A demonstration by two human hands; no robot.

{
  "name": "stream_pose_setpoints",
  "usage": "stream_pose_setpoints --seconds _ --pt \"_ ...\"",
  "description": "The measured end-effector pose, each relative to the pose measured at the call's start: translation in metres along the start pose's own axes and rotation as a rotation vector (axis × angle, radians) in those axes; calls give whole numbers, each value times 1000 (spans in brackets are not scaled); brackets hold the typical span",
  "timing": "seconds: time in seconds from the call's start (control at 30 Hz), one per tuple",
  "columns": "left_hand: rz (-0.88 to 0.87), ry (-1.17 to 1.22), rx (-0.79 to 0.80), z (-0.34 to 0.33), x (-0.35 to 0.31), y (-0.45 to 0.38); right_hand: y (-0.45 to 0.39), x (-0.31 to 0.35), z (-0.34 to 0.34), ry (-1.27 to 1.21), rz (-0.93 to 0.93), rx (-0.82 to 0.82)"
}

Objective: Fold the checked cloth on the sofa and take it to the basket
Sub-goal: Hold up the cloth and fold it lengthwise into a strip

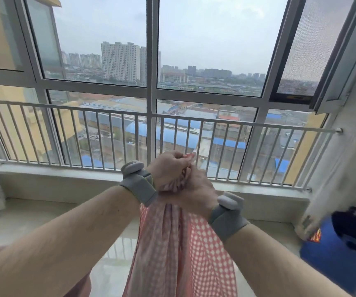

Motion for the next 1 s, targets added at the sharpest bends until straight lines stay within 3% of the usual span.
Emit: stream_pose_setpoints --seconds 0.07,0.17,0.27,0.37,0.43,0.53,0.8,1.0 --pt "18 113 34 -4 -1 4 -7 -8 -13 -152 -25 -87" --pt "54 354 46 4 8 10 -18 -28 -18 -496 -75 4" --pt "98 515 -24 11 28 21 -23 -38 -15 -663 -115 64" --pt "179 563 17 9 53 30 -30 -40 -14 -715 -140 93" --pt "146 523 59 8 67 35 -30 -40 -17 -708 -151 94" --pt "84 510 -51 12 84 40 -27 -38 -22 -701 -184 107" --pt "184 977 -145 19 119 39 -39 -32 -33 -926 -583 2" --pt "380 845 -250 17 131 17 -47 -22 -35 -816 -757 -63"
Point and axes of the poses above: each hand's wrist, its own y-axis away from the middle knuckle, its own z-axis out of the back of the hand, x = y × z, the point moved 2 cm from there along -y, towards the middle knuckle, and after that the axes turned 9 degrees about -z, right-handed, at the moved point
